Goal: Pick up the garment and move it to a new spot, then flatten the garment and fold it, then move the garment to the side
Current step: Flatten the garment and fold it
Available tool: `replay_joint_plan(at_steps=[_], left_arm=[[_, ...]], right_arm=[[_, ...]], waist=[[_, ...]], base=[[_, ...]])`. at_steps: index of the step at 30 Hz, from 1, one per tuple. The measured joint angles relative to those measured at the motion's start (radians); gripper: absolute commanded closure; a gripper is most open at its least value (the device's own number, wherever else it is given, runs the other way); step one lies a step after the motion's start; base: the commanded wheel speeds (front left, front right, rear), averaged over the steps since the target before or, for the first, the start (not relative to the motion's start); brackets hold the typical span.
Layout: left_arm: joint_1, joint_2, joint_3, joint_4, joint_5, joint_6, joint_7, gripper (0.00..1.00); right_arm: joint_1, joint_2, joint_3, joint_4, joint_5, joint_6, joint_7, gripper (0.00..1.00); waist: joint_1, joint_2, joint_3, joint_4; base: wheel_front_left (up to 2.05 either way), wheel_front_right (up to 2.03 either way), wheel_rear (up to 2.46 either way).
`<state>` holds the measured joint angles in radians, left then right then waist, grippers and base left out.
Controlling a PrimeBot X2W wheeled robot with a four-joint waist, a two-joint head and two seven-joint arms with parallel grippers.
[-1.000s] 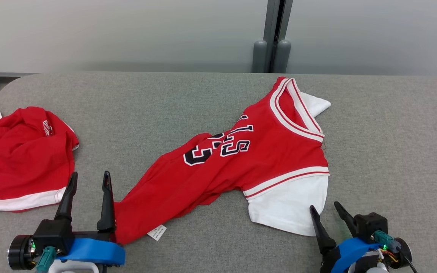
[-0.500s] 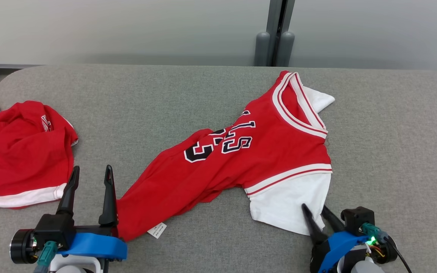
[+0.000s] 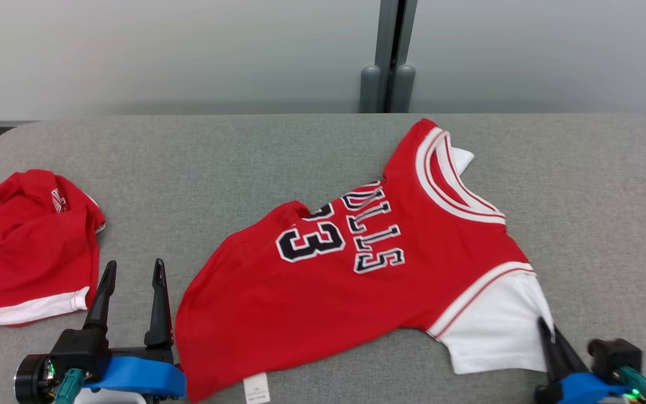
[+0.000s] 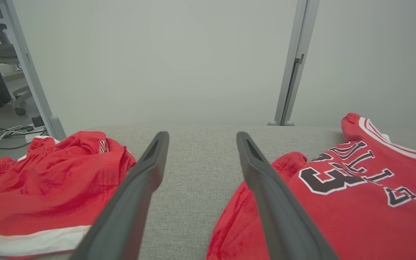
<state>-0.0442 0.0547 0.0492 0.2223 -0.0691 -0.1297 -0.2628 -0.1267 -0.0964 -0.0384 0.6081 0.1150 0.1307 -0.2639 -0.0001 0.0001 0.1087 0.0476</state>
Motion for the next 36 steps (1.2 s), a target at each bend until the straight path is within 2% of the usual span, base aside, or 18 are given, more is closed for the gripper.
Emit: replay_joint_plan(at_steps=[5,11,12,13,18,24,30,36], left_arm=[[0.010,-0.002,0.002,0.000,0.000,0.000,0.000,0.00],[0.016,-0.002,0.001,0.000,0.000,0.000,0.000,0.00],[0.017,-0.002,0.000,0.000,0.000,0.000,0.000,0.00],[0.017,-0.003,-0.001,0.001,-0.001,0.000,0.000,0.00],[0.017,-0.003,-0.004,0.005,-0.002,0.000,0.000,0.00],[0.026,-0.003,-0.005,0.005,-0.001,0.000,0.000,0.00],[0.027,-0.003,-0.010,0.007,0.000,0.000,0.000,0.00],[0.027,-0.003,-0.015,0.009,0.000,0.000,0.000,0.00]], right_arm=[[0.088,-0.027,-0.069,-0.070,-0.003,0.000,0.000,1.00],[0.147,-0.040,-0.093,-0.086,0.008,0.000,0.005,1.00],[0.150,-0.040,-0.093,-0.084,0.010,0.000,0.005,0.64],[0.150,-0.037,-0.094,-0.086,0.011,0.000,0.005,0.00],[0.139,-0.024,-0.105,-0.129,0.012,0.000,0.003,0.00],[0.112,0.007,-0.131,-0.340,-0.030,0.000,0.002,0.00],[0.105,0.035,-0.034,-0.476,-0.043,0.000,0.002,0.00],[0.099,0.044,0.093,-0.496,-0.033,0.000,0.002,0.00]], waist=[[0.0000,0.0000,-0.014,-0.021],[0.0000,0.0000,-0.020,-0.039],[0.0000,0.0000,-0.020,-0.041],[0.0000,0.0000,-0.020,-0.042],[0.0000,0.0000,-0.027,-0.042],[0.0001,0.0000,-0.035,-0.037],[0.0001,0.0000,-0.038,-0.028],[0.0001,0.0000,-0.035,-0.020]], base=[[0.00,0.00,0.00],[0.00,0.00,0.00],[0.00,0.00,0.00],[0.00,0.00,0.00],[0.00,0.00,0.00],[0.00,0.00,0.00],[0.00,0.00,0.00],[0.00,0.00,0.00]])
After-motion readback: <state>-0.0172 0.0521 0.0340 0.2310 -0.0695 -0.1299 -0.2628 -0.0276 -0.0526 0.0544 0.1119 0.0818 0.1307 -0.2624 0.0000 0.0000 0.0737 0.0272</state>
